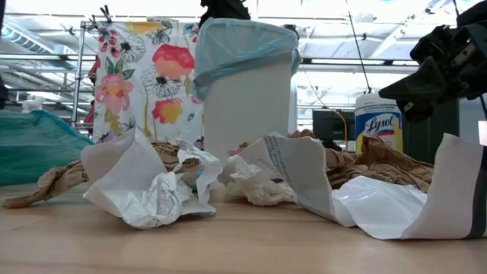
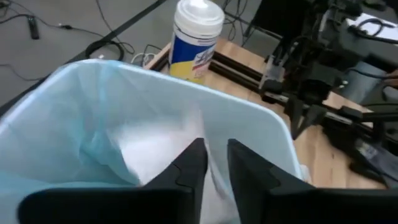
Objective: Place trash/remove bag and relplace
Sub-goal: Put the white paper into the trash bin, then put the brown napkin into the trash bin
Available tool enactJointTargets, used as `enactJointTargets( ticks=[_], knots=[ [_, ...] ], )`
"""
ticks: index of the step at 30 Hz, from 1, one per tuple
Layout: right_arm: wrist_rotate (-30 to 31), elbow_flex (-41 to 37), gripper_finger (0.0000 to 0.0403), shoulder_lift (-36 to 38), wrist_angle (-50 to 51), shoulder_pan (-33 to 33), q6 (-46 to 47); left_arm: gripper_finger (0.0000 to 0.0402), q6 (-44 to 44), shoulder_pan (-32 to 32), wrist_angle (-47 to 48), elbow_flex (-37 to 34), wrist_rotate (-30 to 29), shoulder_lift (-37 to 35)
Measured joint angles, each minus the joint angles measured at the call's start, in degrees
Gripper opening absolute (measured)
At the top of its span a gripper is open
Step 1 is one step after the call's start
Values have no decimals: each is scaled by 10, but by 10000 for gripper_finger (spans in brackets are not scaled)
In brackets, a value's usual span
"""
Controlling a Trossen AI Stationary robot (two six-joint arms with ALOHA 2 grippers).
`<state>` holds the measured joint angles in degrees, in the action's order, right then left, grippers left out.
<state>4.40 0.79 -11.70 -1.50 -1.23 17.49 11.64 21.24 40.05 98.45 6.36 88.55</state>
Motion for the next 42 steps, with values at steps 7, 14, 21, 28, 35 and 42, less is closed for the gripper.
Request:
enactJointTargets(
  ticks=[7,14,21,28,35,42],
  knots=[
    [0,0,0,0,0,0,0,121,-1,5,1,0,11,-7],
    [0,0,0,0,0,0,0,123,0,-14,57,0,10,-74],
    [0,0,0,0,0,0,0,123,103,-95,258,0,-63,-137],
    [0,0,0,0,0,0,0,123,337,-273,314,-29,-186,-165],
    [0,0,0,0,0,0,0,123,587,-457,306,-76,-331,-160],
    [0,0,0,0,-5,0,64,123,694,-548,199,-140,-372,-108]
  ],
)
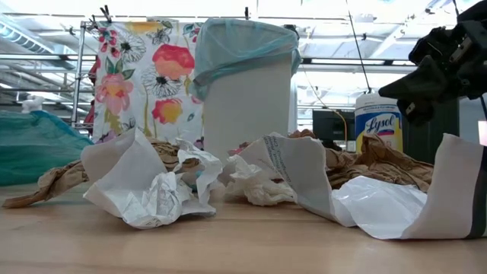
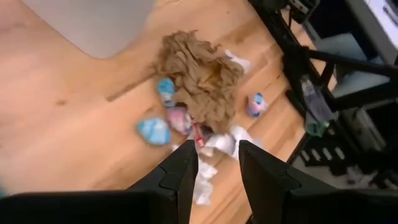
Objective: Place trash/remove bag and relplace
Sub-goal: Put the brown napkin into the trash bin
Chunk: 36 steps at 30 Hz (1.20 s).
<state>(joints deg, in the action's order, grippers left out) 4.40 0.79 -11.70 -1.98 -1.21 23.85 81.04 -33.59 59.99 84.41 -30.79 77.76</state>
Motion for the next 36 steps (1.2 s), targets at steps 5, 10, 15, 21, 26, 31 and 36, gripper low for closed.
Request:
enactJointTargets(
  ticks=[5,10,15,21,26,31,36],
  knots=[
    [-20,22,0,0,10,0,-40,123,2,-11,-94,-51,-9,47],
    [-14,133,0,-18,160,0,-86,123,-44,-2,-158,-95,-12,88],
    [14,292,3,-96,362,0,-93,123,-102,23,-163,-124,-11,93],
    [16,435,28,-245,453,0,-56,123,-216,63,-165,-161,11,47],
    [14,509,55,-370,500,-5,-14,123,-299,83,-187,-213,38,2],
    [14,531,75,-468,503,-22,69,123,-320,85,-197,-295,52,-58],
    [13,531,96,-546,494,-48,161,123,-334,80,-281,-400,72,-132]
  ],
)
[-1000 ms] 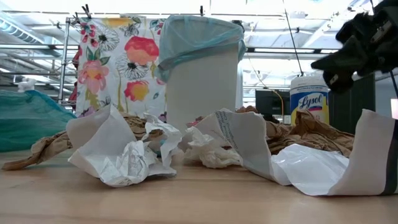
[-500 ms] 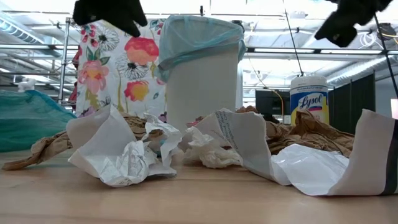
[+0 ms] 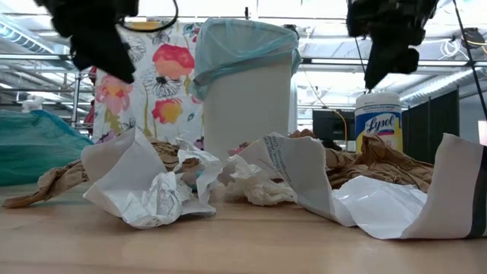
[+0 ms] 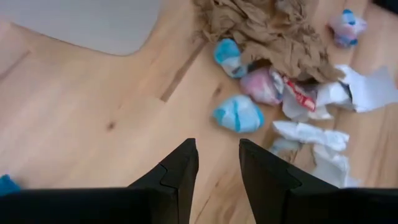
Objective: Place trash/remove bag and relplace
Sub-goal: Put the brown napkin into the trash bin
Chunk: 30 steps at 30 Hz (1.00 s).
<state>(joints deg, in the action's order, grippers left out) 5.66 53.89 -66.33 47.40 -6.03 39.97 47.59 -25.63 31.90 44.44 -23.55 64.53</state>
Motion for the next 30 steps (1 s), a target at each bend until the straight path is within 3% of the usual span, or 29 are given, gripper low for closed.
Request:
enactJointTargets(
  ticks=[6,14,25,30],
  knots=[
    [0,0,123,-76,-39,-31,87,123,-5,-3,-34,-81,24,-76],
    [-1,0,143,-158,-93,-68,168,123,-16,-3,-23,-118,46,-145],
    [-11,0,143,-235,-99,-95,207,123,-14,-3,-10,-127,46,-199],
    [-10,0,114,-266,-99,-95,206,123,-14,-4,-10,-127,52,-205]
  ],
)
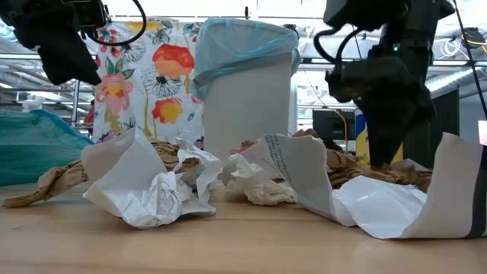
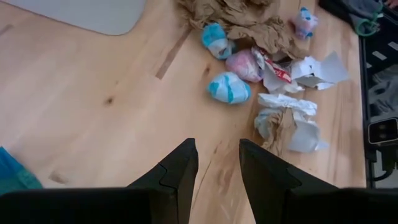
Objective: Place trash/remove bag and relplace
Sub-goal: Put the brown napkin into the trash bin
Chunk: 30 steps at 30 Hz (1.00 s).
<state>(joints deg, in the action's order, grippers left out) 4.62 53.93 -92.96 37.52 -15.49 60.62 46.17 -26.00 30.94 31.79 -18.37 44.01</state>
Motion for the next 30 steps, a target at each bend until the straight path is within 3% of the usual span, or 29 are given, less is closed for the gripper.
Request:
enactJointTargets(
  ticks=[7,22,30],
  knots=[
    [-1,0,10,-27,7,0,-3,123,0,0,0,0,26,1],
    [36,13,0,107,38,-8,37,123,0,0,0,0,37,5],
    [120,211,0,127,269,-4,2,123,0,0,0,0,37,5]
  ],
)
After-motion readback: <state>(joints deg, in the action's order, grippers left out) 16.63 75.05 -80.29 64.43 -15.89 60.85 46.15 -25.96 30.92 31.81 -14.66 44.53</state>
